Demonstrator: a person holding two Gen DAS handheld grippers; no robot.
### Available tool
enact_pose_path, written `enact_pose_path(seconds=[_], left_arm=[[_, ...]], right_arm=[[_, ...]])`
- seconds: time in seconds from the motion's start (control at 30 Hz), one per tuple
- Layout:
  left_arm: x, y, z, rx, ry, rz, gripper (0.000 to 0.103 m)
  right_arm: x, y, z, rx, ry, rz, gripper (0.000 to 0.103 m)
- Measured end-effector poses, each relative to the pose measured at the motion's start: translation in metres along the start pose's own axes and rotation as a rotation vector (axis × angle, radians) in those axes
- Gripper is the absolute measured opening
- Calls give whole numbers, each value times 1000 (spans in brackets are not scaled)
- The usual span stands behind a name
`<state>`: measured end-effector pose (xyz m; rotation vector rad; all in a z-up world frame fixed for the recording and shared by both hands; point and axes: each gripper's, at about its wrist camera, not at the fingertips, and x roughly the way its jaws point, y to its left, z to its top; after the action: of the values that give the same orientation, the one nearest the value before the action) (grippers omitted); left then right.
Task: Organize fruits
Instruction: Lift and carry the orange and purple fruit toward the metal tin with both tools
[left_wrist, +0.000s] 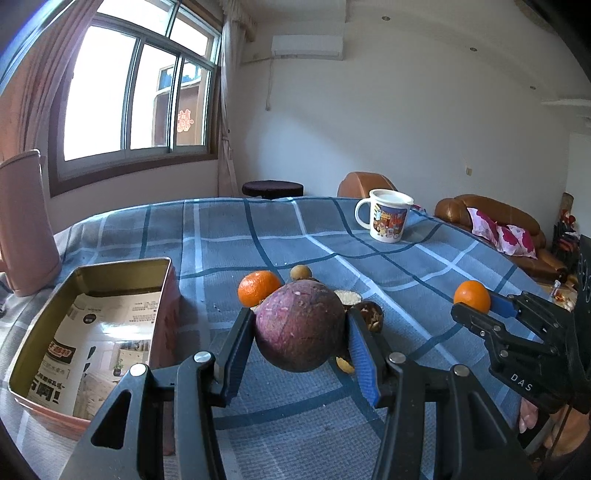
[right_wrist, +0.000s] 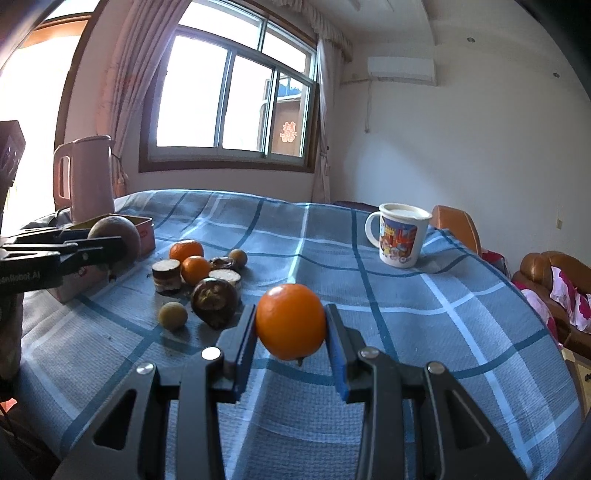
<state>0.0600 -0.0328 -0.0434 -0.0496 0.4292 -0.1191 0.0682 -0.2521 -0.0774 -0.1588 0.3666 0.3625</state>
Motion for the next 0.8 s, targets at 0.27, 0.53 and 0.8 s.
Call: enact_pose_path(seconds=[0.27, 0.53, 0.8], left_arm=[[-5, -3, -1, 19, -29, 12, 52], [-9, -7, -3, 34, -46, 17, 52], [-16, -13, -4, 55, -72, 21, 52]], right_arm=[[-4, 1, -1, -7, -31, 7, 38], [-7, 1, -1, -12, -48, 17, 38], [-11, 1, -2, -12, -78, 28, 38]])
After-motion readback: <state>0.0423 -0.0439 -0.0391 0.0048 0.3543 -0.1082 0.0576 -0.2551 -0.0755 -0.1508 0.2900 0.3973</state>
